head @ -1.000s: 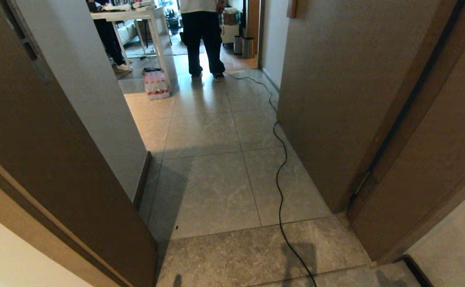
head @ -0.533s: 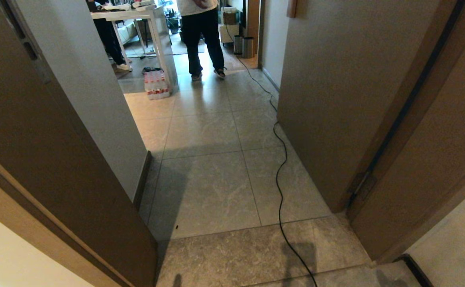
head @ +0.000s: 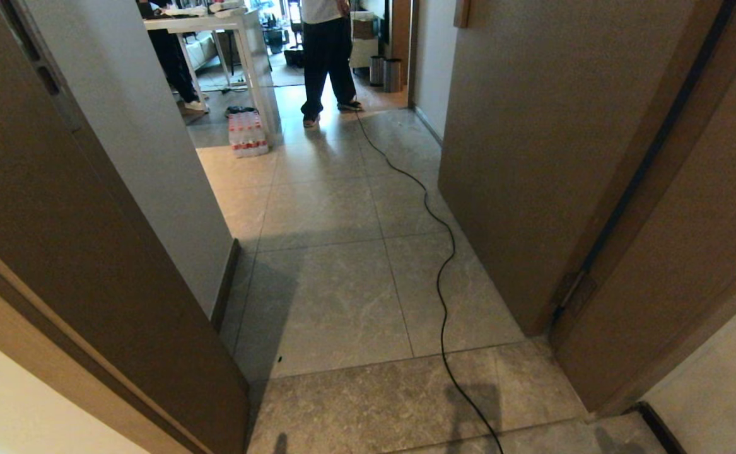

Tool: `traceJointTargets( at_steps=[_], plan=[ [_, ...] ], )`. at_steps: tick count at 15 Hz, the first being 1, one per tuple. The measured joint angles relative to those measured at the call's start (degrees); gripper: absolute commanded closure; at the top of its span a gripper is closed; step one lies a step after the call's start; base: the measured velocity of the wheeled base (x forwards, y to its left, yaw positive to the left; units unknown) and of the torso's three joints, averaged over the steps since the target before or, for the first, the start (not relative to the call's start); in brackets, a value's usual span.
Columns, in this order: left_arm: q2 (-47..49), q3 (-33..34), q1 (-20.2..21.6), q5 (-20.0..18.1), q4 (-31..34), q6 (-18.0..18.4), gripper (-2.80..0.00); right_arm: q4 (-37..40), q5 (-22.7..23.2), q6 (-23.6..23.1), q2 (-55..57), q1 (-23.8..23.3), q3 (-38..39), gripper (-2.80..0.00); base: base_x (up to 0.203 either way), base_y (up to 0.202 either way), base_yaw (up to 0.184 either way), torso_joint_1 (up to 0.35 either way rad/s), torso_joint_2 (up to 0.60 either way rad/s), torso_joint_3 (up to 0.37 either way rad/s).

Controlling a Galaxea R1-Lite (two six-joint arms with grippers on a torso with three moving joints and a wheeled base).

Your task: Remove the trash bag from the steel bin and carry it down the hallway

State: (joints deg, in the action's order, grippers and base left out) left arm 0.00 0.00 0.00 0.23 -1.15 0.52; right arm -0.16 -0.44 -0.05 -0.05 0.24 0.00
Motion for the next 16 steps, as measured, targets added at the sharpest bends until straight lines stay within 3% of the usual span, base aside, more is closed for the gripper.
traceJointTargets(
  at_steps=[5,13,16],
  plan=[
    [0.0,0.0,0.0,0.0,-0.3,0.3,0.00,0.0,0.0,0.0,0.0,0.0,0.0,0.00,0.002,0.022,-0.005,0.001,0.00,0.000],
    [0.0,0.0,0.0,0.0,-0.2,0.4,0.00,0.0,0.0,0.0,0.0,-0.1,0.0,0.00,0.000,0.180,0.002,0.001,0.00,0.002],
    [0.0,0.0,0.0,0.0,-0.2,0.1,0.00,0.0,0.0,0.0,0.0,0.0,0.0,0.00,0.000,0.067,0.000,0.001,0.00,0.002]
  ],
)
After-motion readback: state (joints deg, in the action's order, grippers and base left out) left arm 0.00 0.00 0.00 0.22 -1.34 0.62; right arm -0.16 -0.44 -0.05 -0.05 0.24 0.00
